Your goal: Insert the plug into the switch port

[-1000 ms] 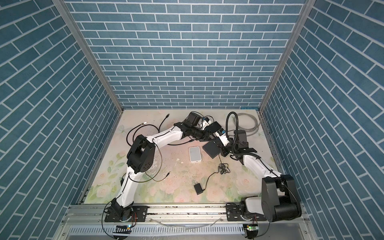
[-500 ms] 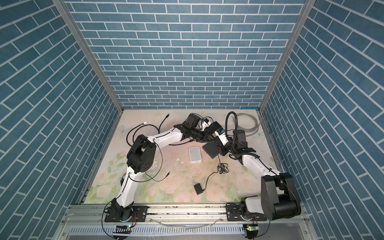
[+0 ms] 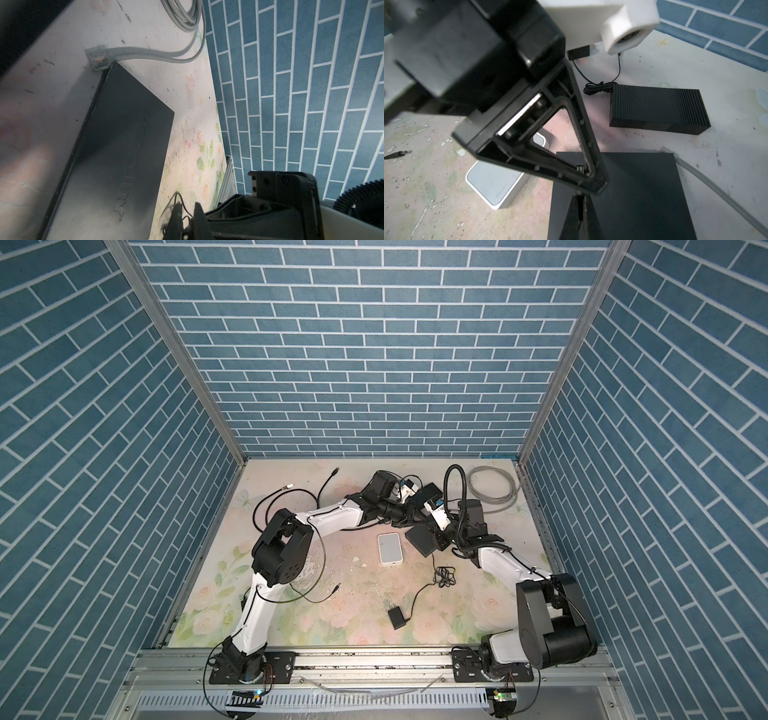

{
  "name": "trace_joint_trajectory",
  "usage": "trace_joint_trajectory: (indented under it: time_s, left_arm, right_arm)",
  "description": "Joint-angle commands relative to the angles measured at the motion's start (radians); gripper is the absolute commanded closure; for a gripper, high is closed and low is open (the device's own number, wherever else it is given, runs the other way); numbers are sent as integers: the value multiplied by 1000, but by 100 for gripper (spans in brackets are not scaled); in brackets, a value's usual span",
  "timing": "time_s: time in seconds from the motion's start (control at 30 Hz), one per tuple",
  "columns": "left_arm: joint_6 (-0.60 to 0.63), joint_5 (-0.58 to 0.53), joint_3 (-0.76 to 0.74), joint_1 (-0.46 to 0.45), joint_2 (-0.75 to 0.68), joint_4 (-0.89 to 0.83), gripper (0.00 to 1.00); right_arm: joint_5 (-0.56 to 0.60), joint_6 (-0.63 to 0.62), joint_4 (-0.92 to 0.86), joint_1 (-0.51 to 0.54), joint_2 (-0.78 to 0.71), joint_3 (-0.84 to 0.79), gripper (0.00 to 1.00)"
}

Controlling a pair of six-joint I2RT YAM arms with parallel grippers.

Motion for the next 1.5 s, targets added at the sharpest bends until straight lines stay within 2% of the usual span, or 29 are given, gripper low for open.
trace_joint_trajectory:
  time_s: [0.0, 0.17, 0.33, 0.53, 0.7, 0.87, 1.13, 1.3, 1.47]
  left_arm:
    - [21, 5, -19, 7, -61, -9, 91]
    - [30, -33, -32, 14, -76, -17, 95]
    - [87, -82, -20, 14, -93, -85, 95]
    - [152, -121, -5, 14, -113, -156, 95]
    - [148, -126, -4, 12, -116, -154, 95]
    - [150, -128, -1, 11, -117, -158, 95]
    - [156, -136, 12, 11, -111, -177, 95]
    - [165, -142, 19, 11, -108, -190, 96]
    - [170, -136, 19, 2, -118, -195, 96]
  right_arm:
    - [38, 38, 44, 6, 16, 29, 100]
    - [33, 37, -15, 12, 12, 43, 99]
    - [-3, 3, -88, 12, -45, 18, 83]
    - [-32, -19, -209, 12, -41, 45, 77]
    - [-57, 0, -191, 12, -7, 75, 74]
    - [-73, 63, -81, 15, 21, 67, 72]
    - [-123, 67, -43, 27, 27, 71, 69]
    - [-111, 58, -55, 27, -4, 58, 67]
    - [-65, 60, -53, 27, 33, 78, 66]
